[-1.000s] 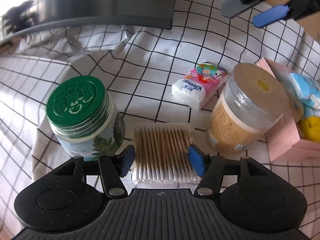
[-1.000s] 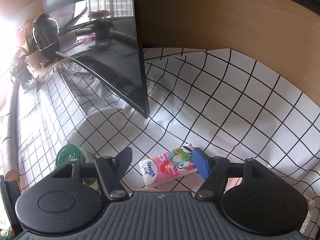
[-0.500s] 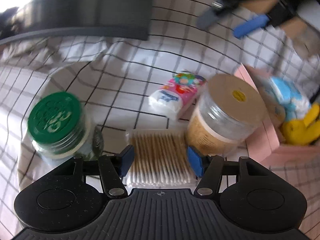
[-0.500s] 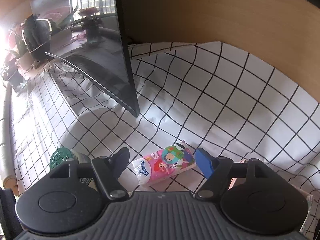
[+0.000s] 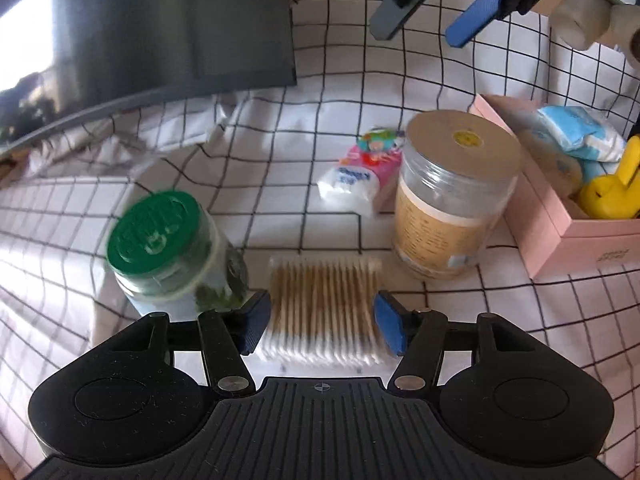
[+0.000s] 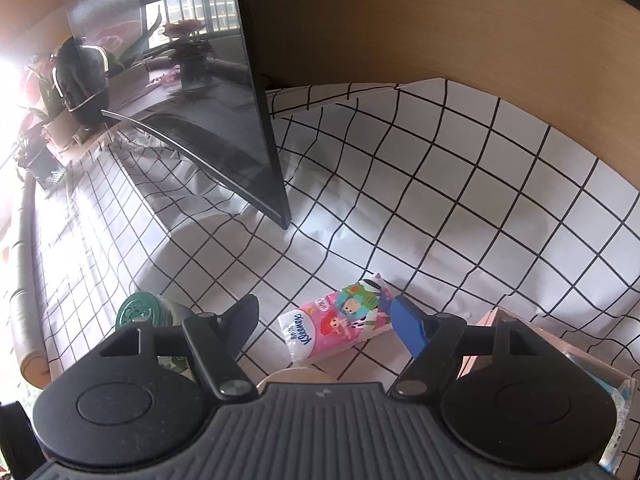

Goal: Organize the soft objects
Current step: 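Grasp the pink Kleenex tissue pack with the right tool while the left tool holds the swabs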

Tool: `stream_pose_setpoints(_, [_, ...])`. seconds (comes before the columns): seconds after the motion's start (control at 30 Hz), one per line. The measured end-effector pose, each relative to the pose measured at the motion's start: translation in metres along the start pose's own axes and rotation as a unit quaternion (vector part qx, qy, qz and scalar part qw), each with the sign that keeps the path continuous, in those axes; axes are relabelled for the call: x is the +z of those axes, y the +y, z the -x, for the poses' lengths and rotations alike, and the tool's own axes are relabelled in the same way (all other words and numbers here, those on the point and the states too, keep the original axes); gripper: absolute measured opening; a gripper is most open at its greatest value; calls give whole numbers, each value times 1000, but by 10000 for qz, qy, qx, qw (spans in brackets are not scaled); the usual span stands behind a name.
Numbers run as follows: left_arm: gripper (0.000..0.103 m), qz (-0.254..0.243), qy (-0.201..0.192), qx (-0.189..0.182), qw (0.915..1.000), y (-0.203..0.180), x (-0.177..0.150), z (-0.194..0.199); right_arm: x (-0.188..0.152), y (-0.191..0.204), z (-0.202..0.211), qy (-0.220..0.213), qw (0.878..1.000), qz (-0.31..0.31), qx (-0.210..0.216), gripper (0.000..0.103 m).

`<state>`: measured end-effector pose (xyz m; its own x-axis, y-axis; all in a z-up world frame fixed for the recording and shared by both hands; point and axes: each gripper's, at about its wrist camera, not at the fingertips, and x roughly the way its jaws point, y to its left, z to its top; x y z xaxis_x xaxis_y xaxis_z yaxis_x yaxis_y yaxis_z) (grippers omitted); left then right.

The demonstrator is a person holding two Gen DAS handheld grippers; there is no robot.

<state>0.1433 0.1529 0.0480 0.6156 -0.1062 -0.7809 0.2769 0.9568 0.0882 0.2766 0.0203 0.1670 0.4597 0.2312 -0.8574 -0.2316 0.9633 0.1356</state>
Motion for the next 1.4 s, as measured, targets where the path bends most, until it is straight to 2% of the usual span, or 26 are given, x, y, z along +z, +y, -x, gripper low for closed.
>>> stream_pose_setpoints(0.1, [64, 65, 296, -115, 9995, 1, 3, -14, 0, 2, 0, 15, 10000, 10, 40, 73])
stream_pose_setpoints(0.13, [69, 65, 370, -203, 9991, 0, 3, -18, 0, 2, 0, 24, 10000, 13, 49, 73])
stream_pose_setpoints(0.23, [75, -64, 388, -327, 9987, -9, 4, -21, -1, 3, 0, 42, 10000, 8, 46, 73])
stream_pose_setpoints(0.3, [75, -149, 354, -375, 9986, -13, 3, -21, -2, 2, 0, 45, 10000, 2, 33, 73])
stream_pose_setpoints(0.4, [74, -155, 275, -112, 9994, -12, 1, -20, -2, 0, 0, 47, 10000, -17, -9, 73])
stream_pose_setpoints(0.5, [74, 79, 301, 30, 9995, -4, 5, -28, -1, -2, -2, 119, 9999, -25, -75, 73])
stream_pose_setpoints(0.67, [76, 559, 270, -93, 9980, 12, 10, -36, 6, -6, -16, 311, 9984, -249, -411, 76])
stream_pose_setpoints(0.8, [79, 841, 175, -290, 9959, 20, 8, -39, 14, -8, -44, 868, 9938, -415, -548, 76])
stream_pose_setpoints(0.93, [79, 912, 199, -656, 9935, 24, 2, -33, 22, -15, -81, 1500, 9822, -1031, -470, 76])
stream_pose_setpoints(1.03, [79, 963, 397, -930, 9902, 28, -8, -26, 25, -21, -113, 1988, 9660, -1605, -397, 76])
stream_pose_setpoints(1.13, [73, 993, 113, -896, 9909, 33, -17, -10, 25, -26, -142, 2328, 9496, -2058, -409, 76])
stream_pose_setpoints(1.23, [73, 1053, 33, -812, 9911, 35, -18, -5, 23, -28, -164, 2611, 9374, -2246, -507, 76])
stream_pose_setpoints(1.4, [74, 1083, 238, -846, 9902, 31, -17, -23, 21, -24, -177, 2791, 9342, -2152, -550, 76])
